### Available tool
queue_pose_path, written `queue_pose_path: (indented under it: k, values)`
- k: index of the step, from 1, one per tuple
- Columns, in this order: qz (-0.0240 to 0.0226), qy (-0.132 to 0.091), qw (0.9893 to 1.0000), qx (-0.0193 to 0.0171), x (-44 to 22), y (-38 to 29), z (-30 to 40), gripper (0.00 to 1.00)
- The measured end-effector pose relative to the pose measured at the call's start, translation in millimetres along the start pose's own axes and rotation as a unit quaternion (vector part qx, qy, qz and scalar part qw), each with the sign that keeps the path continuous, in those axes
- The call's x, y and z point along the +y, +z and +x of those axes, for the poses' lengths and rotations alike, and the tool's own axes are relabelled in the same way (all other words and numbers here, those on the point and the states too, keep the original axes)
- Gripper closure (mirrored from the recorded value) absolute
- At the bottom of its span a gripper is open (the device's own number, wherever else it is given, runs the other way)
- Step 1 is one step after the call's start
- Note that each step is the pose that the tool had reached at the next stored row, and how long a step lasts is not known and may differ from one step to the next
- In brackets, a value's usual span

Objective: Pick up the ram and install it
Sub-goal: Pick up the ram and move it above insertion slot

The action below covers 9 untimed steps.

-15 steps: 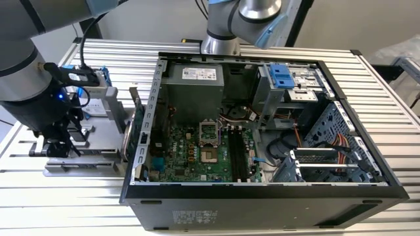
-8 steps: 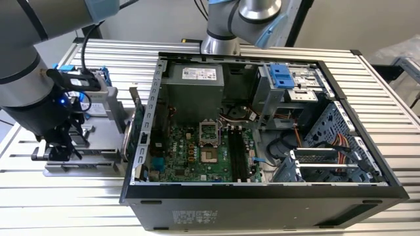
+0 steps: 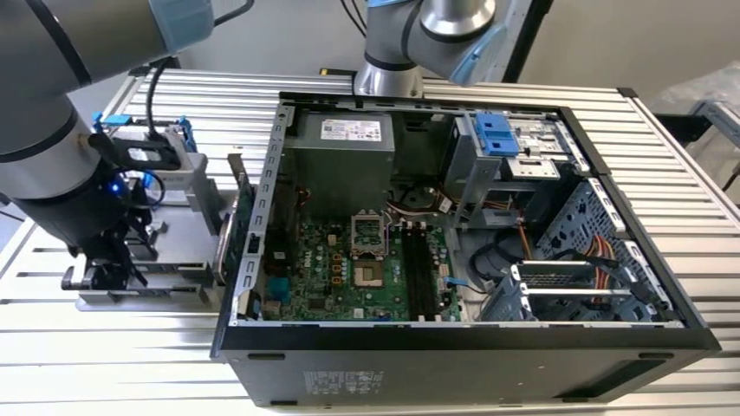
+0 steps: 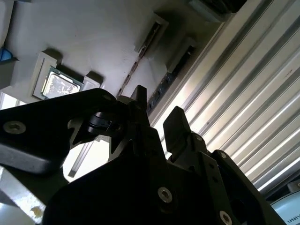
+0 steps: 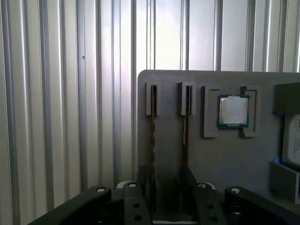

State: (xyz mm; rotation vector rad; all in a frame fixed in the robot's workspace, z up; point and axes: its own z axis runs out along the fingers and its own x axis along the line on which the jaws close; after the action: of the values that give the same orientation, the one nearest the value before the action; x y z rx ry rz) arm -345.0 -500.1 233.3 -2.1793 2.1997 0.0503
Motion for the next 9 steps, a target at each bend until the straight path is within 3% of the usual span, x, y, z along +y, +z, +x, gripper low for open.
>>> queue_pose_path:
  k: [9]
  values:
    - [0.0,0.0,1.0,0.0,1.7,12.1,0.7,0.0]
